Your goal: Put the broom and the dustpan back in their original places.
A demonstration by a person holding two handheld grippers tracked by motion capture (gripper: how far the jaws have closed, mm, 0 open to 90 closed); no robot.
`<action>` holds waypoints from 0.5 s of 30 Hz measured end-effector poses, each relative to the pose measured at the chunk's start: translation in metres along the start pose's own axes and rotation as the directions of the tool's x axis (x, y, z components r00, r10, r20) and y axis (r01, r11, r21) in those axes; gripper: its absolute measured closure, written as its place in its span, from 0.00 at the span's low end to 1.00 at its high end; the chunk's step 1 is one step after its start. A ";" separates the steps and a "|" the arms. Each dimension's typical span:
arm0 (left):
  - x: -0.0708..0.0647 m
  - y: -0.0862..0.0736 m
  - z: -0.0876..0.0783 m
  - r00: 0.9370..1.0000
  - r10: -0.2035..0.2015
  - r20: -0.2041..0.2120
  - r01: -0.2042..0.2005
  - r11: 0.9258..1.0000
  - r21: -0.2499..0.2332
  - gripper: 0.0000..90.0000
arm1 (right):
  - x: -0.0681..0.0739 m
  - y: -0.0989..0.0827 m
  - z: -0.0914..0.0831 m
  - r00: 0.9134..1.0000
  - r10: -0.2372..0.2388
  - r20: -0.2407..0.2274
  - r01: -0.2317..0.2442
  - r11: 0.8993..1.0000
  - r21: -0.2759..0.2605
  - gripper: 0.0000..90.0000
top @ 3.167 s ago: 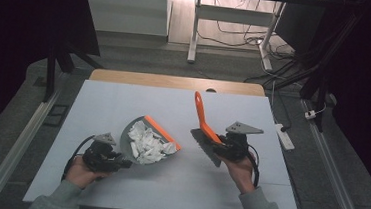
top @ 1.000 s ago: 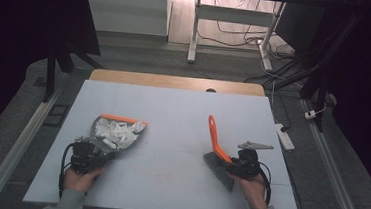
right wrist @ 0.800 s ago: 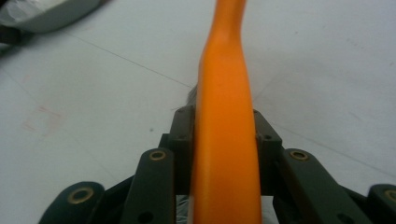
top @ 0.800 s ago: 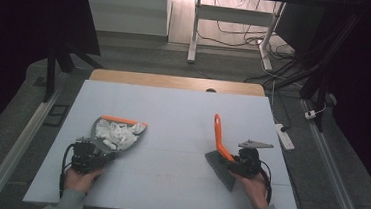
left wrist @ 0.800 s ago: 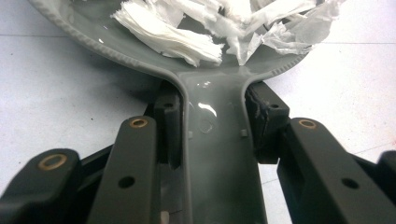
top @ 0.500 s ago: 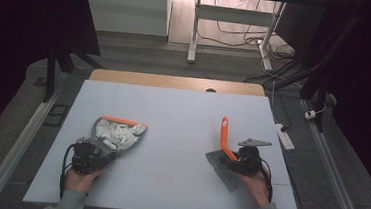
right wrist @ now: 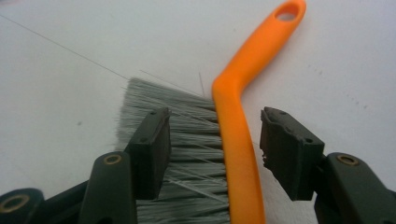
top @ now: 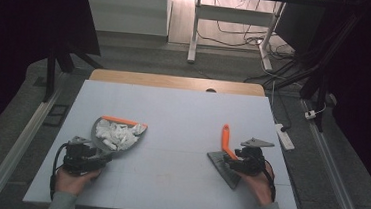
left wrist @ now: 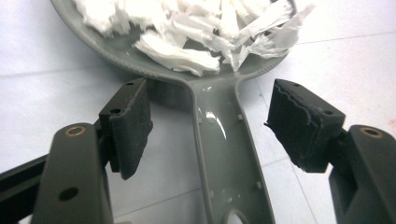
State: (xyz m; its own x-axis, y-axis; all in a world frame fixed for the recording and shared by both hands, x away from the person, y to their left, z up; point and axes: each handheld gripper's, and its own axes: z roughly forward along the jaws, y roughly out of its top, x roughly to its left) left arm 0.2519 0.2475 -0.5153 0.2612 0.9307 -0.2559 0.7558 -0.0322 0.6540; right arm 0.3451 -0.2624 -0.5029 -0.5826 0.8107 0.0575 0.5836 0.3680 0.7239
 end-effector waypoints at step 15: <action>-0.012 0.004 -0.006 0.964 0.196 0.180 -0.194 0.981 -0.033 0.39 | 0.016 -0.010 -0.021 0.976 -0.162 -0.149 0.153 0.986 -0.068 0.54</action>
State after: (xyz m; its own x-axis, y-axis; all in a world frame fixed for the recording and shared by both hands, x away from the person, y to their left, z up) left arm 0.2481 0.2384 -0.5060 0.5084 0.8251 -0.2467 0.6709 -0.1999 0.7140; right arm 0.3183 -0.2631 -0.4943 -0.7470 0.6635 0.0411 0.4475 0.4561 0.7693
